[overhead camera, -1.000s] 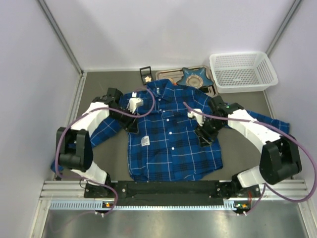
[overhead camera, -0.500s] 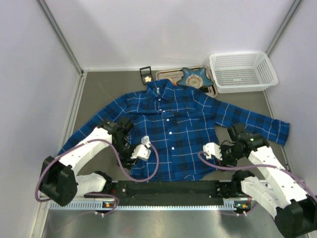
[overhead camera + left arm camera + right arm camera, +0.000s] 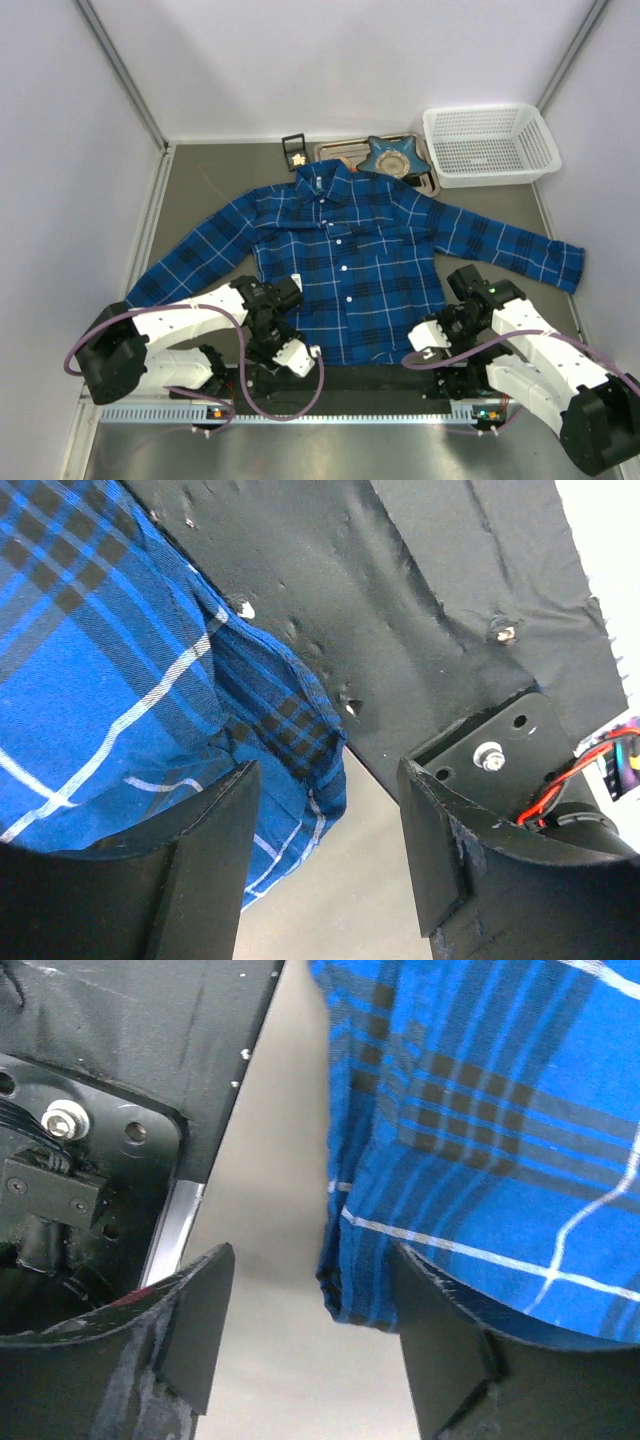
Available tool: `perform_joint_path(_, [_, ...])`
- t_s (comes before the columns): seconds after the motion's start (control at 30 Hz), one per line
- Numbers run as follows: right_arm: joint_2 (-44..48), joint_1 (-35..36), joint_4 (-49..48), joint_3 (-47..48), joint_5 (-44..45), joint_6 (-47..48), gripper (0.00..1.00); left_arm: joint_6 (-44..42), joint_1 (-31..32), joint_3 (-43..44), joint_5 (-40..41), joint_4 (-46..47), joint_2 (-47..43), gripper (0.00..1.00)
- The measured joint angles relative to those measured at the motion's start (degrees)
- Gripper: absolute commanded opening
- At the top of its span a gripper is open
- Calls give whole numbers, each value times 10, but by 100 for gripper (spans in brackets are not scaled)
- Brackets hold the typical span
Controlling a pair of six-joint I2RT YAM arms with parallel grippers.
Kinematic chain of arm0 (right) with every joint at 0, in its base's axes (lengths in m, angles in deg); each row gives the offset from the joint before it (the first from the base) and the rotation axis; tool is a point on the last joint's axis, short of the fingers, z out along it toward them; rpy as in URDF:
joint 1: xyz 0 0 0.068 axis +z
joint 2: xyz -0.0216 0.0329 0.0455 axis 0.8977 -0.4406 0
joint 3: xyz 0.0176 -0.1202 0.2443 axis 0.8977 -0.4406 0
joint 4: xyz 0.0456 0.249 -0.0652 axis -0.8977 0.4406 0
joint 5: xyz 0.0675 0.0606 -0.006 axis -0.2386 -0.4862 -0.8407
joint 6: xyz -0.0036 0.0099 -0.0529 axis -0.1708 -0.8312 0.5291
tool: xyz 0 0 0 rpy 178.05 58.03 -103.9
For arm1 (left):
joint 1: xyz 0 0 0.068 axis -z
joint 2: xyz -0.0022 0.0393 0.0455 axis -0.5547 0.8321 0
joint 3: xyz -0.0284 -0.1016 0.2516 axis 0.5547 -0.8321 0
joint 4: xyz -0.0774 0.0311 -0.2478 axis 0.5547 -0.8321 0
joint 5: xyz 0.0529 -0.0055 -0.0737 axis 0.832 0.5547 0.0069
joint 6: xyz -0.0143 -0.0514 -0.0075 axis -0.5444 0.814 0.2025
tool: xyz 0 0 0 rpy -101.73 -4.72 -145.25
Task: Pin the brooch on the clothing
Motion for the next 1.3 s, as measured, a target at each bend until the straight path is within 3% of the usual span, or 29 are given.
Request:
perform_joint_path(0.23, [-30, 38, -25, -17, 19, -14, 37, 34, 29, -33, 58, 66, 14, 57])
perform_joint_path(0.37, [-61, 53, -50, -5, 26, -45, 10, 50, 39, -34, 82, 87, 14, 29])
perform_joint_path(0.4, [-64, 54, -54, -3, 26, -50, 2, 54, 39, -34, 87, 95, 15, 14])
perform_joint_path(0.43, [-68, 55, -57, 0, 28, -56, 0, 56, 39, -34, 92, 104, 15, 8])
perform_joint_path(0.5, [-71, 56, -63, 5, 28, -71, 0, 65, 39, -33, 99, 110, 14, 0])
perform_joint_path(0.63, [-60, 60, -28, 41, 19, -92, 0, 82, 39, -9, 95, 85, 0, 0])
perform_joint_path(0.93, [30, 70, 87, 172, -22, -114, 0, 151, 38, 104, 61, 19, -133, 0])
perform_joint_path(1.3, [141, 98, 117, 236, -35, -114, 0, 186, 38, 191, 45, -117, -263, 0])
